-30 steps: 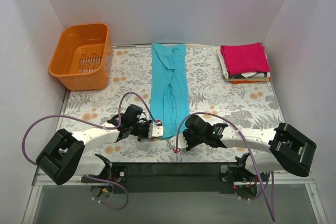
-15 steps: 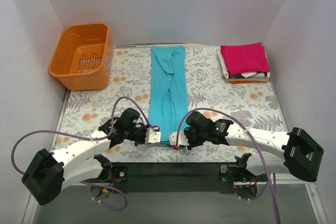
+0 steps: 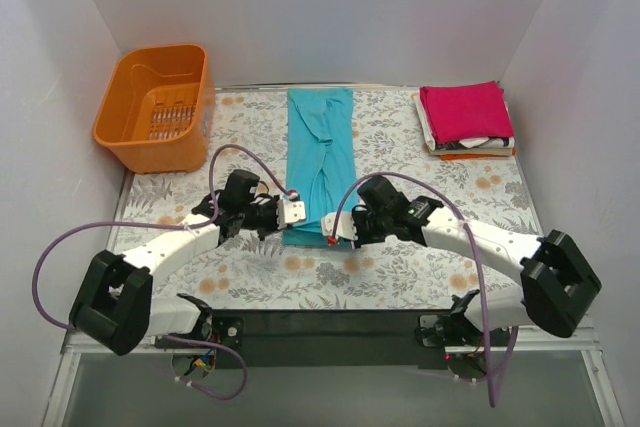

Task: Fold and stack the t-shirts
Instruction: Fold the tshirt

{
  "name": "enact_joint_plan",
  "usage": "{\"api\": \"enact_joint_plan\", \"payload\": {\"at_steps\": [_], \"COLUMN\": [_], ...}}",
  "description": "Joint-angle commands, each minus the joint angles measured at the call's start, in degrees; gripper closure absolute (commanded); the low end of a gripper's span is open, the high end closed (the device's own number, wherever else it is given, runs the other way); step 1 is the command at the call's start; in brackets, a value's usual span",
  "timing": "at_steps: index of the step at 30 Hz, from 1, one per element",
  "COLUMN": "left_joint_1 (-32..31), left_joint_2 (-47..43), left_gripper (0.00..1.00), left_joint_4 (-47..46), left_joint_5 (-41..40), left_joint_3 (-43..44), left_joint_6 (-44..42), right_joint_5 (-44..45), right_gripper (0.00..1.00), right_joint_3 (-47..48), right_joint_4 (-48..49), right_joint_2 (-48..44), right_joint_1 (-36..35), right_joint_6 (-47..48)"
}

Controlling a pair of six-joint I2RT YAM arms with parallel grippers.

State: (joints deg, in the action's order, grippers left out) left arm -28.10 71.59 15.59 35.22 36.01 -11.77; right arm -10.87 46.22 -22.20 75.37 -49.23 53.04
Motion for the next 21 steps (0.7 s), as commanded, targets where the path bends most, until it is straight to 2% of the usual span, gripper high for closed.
{"api": "enact_joint_plan", "payload": {"at_steps": [1, 6, 10, 21], "left_joint_1": [1.7, 3.9, 5.8, 10.3], "left_joint_2": [3.5, 10.8, 15.0, 32.6], "left_gripper": [1.0, 1.0, 1.0, 1.0], "left_joint_4": [-7.4, -12.6, -21.9, -28.7], "left_joint_5": [0.2, -0.2, -0.6, -0.2], "left_joint_3": [3.8, 9.3, 10.9, 24.0], "left_joint_6": [-3.3, -4.3, -4.8, -4.1], "right_joint_5": [-1.0, -2.5, -3.2, -4.5], "right_gripper": [0.99, 0.99, 0.99, 0.99], "right_joint_3": [5.1, 13.5, 19.3, 38.0], "right_joint_4": [2.1, 3.2, 3.8, 4.2], "right_joint_2": [4.7, 12.9, 18.6, 36.3], "right_joint_1": [4.2, 10.6, 13.7, 20.7], "right_joint_6": [4.1, 8.6, 11.6, 15.5]}}
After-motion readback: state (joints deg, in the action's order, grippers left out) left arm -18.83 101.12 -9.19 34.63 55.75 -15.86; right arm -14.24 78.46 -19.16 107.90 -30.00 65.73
